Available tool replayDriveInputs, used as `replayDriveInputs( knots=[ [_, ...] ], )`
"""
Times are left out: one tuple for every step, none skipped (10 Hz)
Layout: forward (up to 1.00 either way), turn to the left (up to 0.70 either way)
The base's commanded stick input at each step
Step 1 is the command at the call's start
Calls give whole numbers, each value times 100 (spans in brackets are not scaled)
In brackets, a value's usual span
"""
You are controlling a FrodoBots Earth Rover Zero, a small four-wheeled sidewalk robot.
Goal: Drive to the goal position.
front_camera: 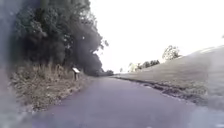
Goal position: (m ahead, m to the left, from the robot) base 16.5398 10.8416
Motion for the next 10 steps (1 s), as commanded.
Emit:
replayDriveInputs(
  knots=[
    [100, 3],
    [100, 17],
    [100, 30],
    [100, 40],
    [100, 40],
    [100, 32],
    [100, 7],
    [100, 0],
    [100, 0],
    [100, 0]
  ],
)
